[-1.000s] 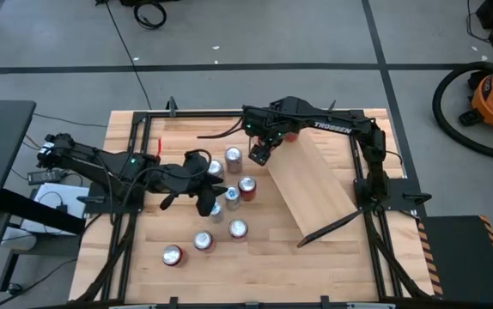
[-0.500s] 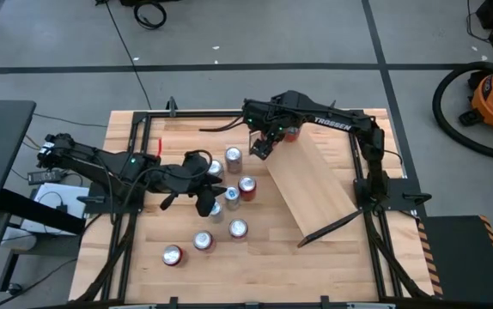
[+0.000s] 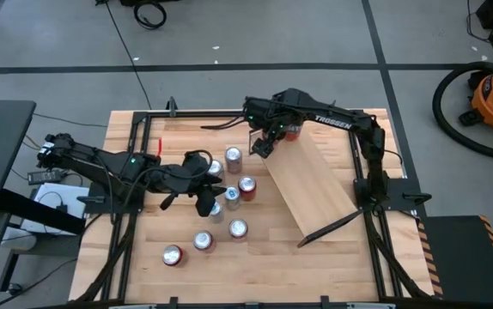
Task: Place canned beverage on shelf
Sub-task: Put the orange soda can aligned with the other orange soda can on the shelf
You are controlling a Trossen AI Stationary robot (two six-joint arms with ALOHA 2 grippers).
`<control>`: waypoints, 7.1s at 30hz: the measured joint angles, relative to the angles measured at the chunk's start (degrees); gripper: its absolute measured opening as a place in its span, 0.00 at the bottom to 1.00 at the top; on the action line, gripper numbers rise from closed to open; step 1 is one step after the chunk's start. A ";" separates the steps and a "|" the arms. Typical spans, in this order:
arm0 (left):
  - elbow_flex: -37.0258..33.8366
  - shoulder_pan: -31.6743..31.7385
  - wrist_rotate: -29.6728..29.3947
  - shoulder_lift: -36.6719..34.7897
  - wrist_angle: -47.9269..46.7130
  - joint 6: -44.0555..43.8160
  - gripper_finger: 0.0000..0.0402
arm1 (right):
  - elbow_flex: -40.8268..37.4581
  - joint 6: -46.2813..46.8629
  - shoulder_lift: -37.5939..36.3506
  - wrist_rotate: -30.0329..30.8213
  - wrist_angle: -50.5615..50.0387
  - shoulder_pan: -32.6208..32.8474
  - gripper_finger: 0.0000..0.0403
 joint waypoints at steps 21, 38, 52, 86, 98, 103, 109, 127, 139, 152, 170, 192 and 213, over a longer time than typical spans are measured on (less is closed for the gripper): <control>0.00 0.02 1.49 0.00 -0.02 0.00 0.46 | 0.88 -0.01 -0.08 4.58 -0.21 1.53 0.92; 0.00 0.02 1.52 0.00 0.00 0.39 0.46 | 11.97 -3.12 -0.08 10.88 -1.73 1.93 0.92; 0.00 0.02 1.52 0.00 0.00 1.53 0.46 | 10.72 -13.58 -0.10 9.45 -3.61 3.02 0.92; 0.00 0.02 2.87 0.00 -0.02 1.88 0.46 | 11.91 -11.45 -0.10 4.13 -4.58 2.14 0.91; 0.00 0.02 2.96 -0.02 -0.11 1.88 0.46 | 12.75 -6.32 -0.54 3.08 -3.53 -0.70 0.93; 0.00 0.02 2.98 -0.02 -0.10 1.88 0.46 | 12.75 -7.37 -0.35 3.40 -2.48 -0.74 0.96; 0.00 0.02 2.98 -0.02 -0.04 1.79 0.46 | 11.20 -7.45 -0.07 3.12 -1.36 -1.57 0.98; 0.00 0.02 3.00 -0.02 0.00 1.70 0.46 | 5.78 -10.68 -0.01 -2.82 0.63 -3.43 0.94; 0.00 0.02 3.00 -0.02 -0.02 1.81 0.46 | 5.76 -27.69 -0.08 -5.20 0.65 -3.69 0.79; 0.00 0.02 3.00 -0.02 -0.04 1.81 0.46 | 5.76 -40.54 -0.10 -5.99 1.05 -3.76 0.85; 0.00 0.02 3.00 -0.02 -0.04 1.88 0.46 | 11.99 -37.11 -0.05 -1.20 -0.30 -1.85 0.99; 0.00 0.39 3.00 -0.02 -0.04 1.90 0.46 | 11.78 -23.93 0.83 10.98 5.76 -0.09 0.98; 0.00 0.39 3.00 -0.02 -0.02 1.90 0.46 | 11.68 -23.50 0.88 10.51 -2.36 0.83 0.94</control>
